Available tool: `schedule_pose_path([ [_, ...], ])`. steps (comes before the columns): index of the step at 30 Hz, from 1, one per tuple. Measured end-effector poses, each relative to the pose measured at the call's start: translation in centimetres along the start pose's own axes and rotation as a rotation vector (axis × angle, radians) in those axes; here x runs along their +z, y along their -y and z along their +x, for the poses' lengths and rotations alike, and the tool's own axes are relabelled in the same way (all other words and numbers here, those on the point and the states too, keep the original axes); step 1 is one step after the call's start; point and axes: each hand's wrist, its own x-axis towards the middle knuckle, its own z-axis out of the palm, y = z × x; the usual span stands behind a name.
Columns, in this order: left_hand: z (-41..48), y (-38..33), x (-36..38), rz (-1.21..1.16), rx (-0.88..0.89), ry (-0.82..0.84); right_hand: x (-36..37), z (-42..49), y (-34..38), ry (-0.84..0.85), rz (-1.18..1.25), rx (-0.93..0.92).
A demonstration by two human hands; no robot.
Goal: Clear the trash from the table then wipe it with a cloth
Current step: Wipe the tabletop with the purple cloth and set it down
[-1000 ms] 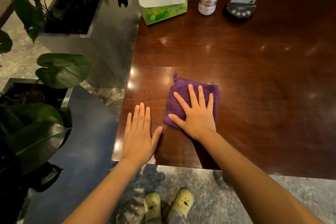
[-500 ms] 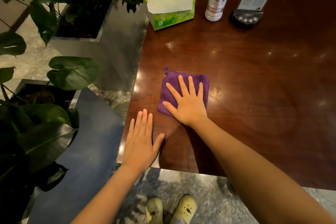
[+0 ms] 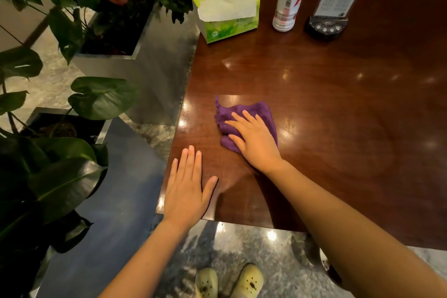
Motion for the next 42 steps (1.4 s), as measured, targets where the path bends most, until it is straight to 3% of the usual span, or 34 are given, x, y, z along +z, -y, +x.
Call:
schedule_pose_path([
  [4, -0.1, 0.2, -0.1, -0.017, 0.001, 0.004, -1.4, -1.8, -2.4, 0.074, 0.119, 0.096],
  [8, -1.8, 1.0, -0.2, -0.018, -0.083, -0.005, -1.0, -0.8, -3.4, 0.122, -0.237, 0.126],
  [12, -3.3, 1.2, -0.2, -0.026, -0.099, 0.019, 0.2, 1.1, -1.8, 0.123, -0.299, 0.081],
  [16, -4.4, 0.6, -0.1, -0.007, -0.104, 0.006, 0.9, 2.4, 0.2, 0.169, -0.299, -0.023],
  [20, -5.5, 0.3, -0.1, 0.019, -0.103, 0.013, 1.9, 1.2, 2.2, 0.215, -0.292, -0.249],
  [29, -5.6, 0.7, 0.1, -0.005, -0.080, -0.013, -0.8, -6.5, -1.9, 0.344, -0.300, -0.600],
  [37, -4.7, 0.4, 0.3, 0.035, -0.058, 0.004, -4.8, -13.3, -8.1, 0.343, -0.359, -0.382],
  [42, -4.7, 0.1, 0.3, 0.054, -0.076, 0.014, -6.3, -17.8, -9.9, 0.235, -0.369, 0.020],
])
